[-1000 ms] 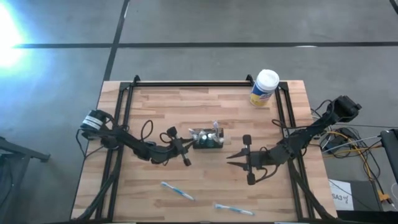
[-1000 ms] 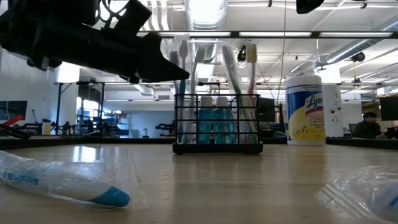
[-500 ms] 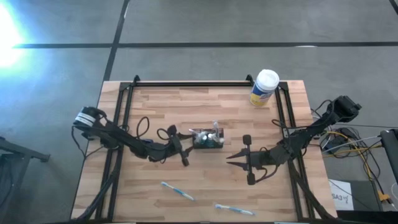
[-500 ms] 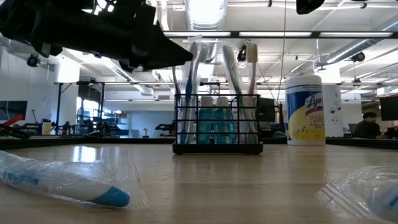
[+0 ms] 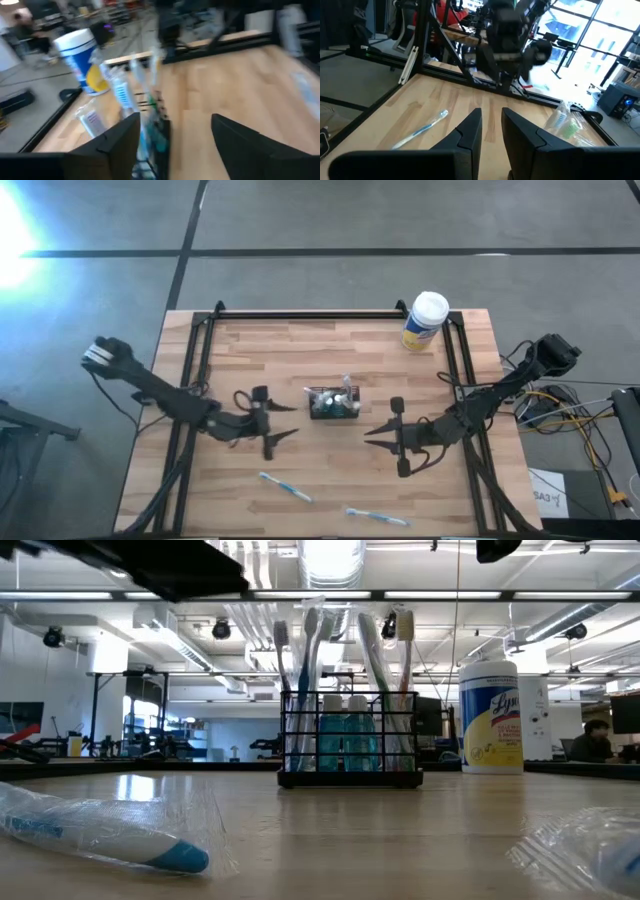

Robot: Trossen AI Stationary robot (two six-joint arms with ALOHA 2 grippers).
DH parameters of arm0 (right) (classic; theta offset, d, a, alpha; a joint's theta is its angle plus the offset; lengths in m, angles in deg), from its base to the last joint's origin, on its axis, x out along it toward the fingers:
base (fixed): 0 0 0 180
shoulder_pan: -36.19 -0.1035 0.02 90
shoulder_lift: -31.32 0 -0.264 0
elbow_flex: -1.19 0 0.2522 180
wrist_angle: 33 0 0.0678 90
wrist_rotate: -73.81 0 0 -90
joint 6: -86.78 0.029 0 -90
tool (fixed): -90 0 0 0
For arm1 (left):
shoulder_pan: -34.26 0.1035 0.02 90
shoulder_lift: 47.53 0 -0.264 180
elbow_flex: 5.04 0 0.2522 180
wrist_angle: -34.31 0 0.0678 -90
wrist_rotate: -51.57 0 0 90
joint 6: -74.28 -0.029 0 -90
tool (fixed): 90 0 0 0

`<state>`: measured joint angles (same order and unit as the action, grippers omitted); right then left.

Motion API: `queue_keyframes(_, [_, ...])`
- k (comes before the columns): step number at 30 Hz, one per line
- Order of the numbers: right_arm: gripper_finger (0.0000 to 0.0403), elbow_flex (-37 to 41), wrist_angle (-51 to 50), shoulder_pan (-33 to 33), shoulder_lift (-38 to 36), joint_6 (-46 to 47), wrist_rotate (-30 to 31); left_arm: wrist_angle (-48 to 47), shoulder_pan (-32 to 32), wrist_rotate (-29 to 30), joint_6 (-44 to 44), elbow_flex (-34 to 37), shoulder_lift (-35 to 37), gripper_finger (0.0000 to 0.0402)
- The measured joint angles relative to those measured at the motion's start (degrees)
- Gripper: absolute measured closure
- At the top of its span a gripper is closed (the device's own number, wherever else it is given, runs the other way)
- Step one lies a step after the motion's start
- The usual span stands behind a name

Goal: Pick & Place toothbrushing station
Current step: Put the right blue toothbrush into the black organizer

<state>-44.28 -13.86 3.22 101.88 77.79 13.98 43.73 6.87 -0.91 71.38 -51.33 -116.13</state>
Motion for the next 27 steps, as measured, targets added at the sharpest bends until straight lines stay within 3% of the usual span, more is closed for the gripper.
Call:
queue_keyframes(3, [0.0338, 0.05, -0.08, 0.00, 0.02, -0.08, -0.02, -9.93, -2.82, -2.58, 1.41, 0.00, 8.03, 0.0201])
queue_keyframes(9, [0.0337, 0.07, -0.06, 0.00, 0.02, -1.02, -0.02, -24.89, -8.06, -2.97, 5.69, 0.10, 19.65, 0.0379])
queue_keyframes(15, [0.0332, 0.07, -0.02, -0.04, 0.02, 2.37, -0.08, -25.69, -10.86, -2.33, 7.06, 3.25, 26.50, 0.0389])
queue_keyframes(22, [0.0341, -0.35, -2.02, -0.02, 0.02, 10.52, -0.48, -19.49, -10.93, -3.45, 10.59, 13.04, 32.10, 0.0391])
queue_keyframes(24, [0.0344, -1.66, -6.36, -0.04, 0.02, 13.27, -0.63, -17.21, -10.93, -3.48, 12.14, 15.90, 32.75, 0.0392])
queue_keyframes(27, [0.0349, -6.76, -21.66, -0.40, 0.79, 21.12, -0.65, -16.60, -10.93, -4.04, 14.76, 18.47, 33.52, 0.0397])
